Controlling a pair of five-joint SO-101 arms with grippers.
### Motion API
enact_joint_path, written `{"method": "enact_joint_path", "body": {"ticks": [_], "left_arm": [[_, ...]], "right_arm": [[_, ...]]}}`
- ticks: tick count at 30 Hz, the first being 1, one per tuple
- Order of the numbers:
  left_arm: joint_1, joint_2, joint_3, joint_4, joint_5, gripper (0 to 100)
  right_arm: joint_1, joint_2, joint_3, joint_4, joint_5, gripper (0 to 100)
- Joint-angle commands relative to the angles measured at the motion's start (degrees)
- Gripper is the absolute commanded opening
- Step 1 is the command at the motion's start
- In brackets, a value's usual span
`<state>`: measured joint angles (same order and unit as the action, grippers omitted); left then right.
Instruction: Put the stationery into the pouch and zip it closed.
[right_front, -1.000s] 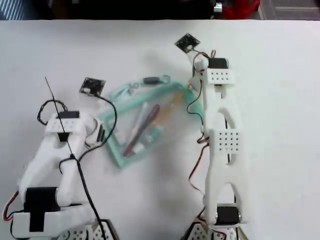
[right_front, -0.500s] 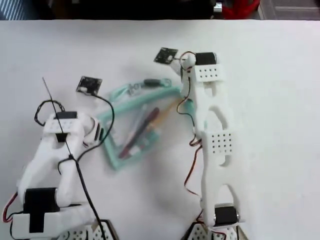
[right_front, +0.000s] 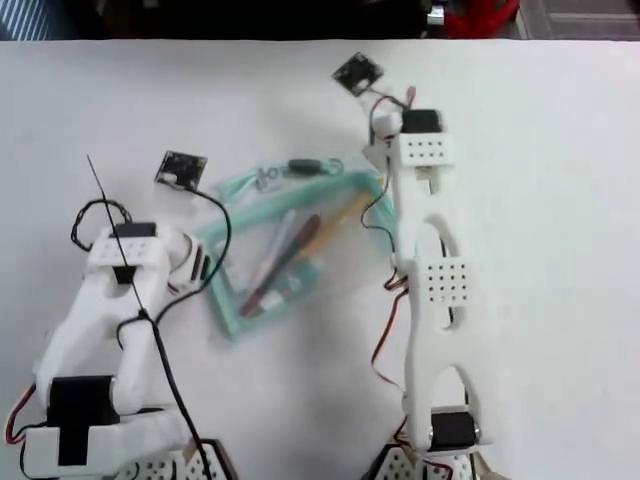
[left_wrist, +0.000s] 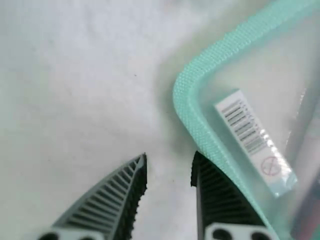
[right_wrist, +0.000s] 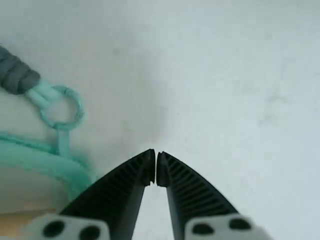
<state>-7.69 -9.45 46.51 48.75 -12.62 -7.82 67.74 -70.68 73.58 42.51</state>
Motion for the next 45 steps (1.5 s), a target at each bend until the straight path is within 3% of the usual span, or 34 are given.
{"method": "enact_joint_path", "body": {"ticks": [1, 12, 15, 20, 22, 27, 35, 42, 45], "left_arm": [[2.07, -0.22, -1.14, -1.41, 0.35, 17], [2.15, -0.22, -1.23, -1.41, 0.35, 17], [2.15, -0.22, -1.23, -1.41, 0.35, 17], [2.15, -0.22, -1.23, -1.41, 0.35, 17], [2.15, -0.22, -1.23, -1.41, 0.35, 17], [2.15, -0.22, -1.23, -1.41, 0.35, 17], [2.15, -0.22, -0.79, -2.46, 0.35, 17], [2.15, -0.22, -0.79, -2.46, 0.35, 17], [2.15, -0.22, -0.79, -2.46, 0.35, 17]], "right_arm": [[0.57, -0.57, -3.16, -1.10, 0.79, 1.9], [4.62, -0.31, -3.34, 1.71, 0.88, 1.9], [1.54, -0.57, -2.55, 7.78, 2.02, 1.9], [-3.82, -1.19, -4.13, 22.46, 13.10, 1.9], [-4.09, -1.45, -6.86, 24.13, 11.08, 1.9], [-5.14, -2.86, -9.76, 24.92, 7.38, 1.9], [-9.45, -4.53, 3.16, 24.92, 9.32, 1.9], [2.95, -11.91, -6.07, 18.51, 2.02, 1.9], [2.95, -8.66, -1.23, 15.78, 4.75, 1.9]]}}
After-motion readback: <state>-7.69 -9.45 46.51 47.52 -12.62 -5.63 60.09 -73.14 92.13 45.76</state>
